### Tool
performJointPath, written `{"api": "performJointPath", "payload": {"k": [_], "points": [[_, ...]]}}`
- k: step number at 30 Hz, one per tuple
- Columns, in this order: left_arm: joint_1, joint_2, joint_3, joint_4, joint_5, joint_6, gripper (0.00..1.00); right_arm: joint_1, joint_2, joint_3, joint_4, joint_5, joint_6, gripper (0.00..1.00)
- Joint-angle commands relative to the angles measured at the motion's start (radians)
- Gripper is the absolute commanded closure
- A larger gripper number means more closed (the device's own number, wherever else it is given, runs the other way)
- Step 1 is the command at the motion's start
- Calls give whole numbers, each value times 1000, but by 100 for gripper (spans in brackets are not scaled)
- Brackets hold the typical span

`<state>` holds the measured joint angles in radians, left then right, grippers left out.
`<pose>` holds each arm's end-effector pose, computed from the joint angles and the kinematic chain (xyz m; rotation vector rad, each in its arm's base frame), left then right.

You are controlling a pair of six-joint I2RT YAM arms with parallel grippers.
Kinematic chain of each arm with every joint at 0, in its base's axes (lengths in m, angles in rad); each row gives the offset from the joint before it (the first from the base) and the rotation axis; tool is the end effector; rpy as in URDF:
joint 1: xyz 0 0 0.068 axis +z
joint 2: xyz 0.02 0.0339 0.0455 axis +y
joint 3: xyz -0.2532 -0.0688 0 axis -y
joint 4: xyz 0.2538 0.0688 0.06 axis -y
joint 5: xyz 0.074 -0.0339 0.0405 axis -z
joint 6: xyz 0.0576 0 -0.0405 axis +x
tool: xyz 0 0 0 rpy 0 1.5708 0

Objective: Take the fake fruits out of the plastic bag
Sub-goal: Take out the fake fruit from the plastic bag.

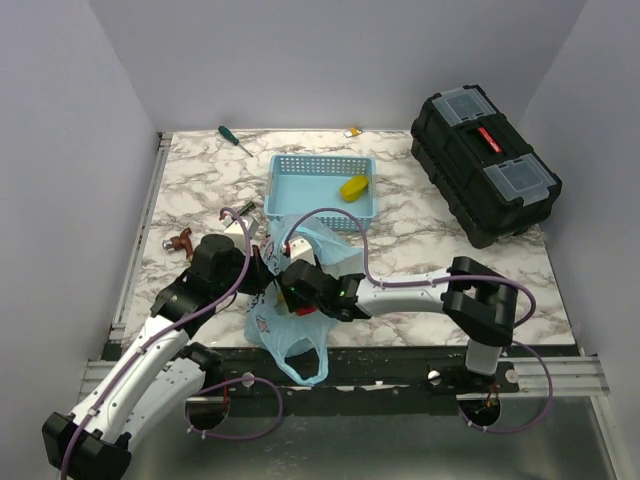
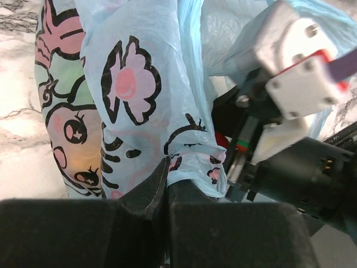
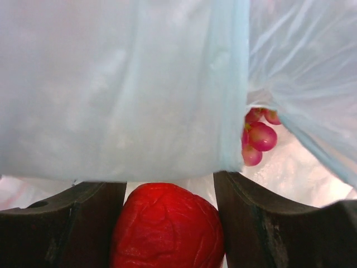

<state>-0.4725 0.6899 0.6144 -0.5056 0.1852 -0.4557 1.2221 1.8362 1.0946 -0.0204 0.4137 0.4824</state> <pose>0.1657 -0.0966 0.2436 0.1305 2.2298 -0.7241 0.1604 0.3735 0.1431 -0.6335 2.2006 0.4197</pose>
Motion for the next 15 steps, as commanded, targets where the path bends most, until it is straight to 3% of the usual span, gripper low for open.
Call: {"api": "performJointPath", "payload": {"k": [1, 15], "points": [[5, 16, 2, 15, 40, 12, 100, -2, -74, 27, -17, 61, 24, 76], [5, -7, 4, 13, 3, 12, 100, -2, -274, 14, -42, 23, 53, 89]]}}
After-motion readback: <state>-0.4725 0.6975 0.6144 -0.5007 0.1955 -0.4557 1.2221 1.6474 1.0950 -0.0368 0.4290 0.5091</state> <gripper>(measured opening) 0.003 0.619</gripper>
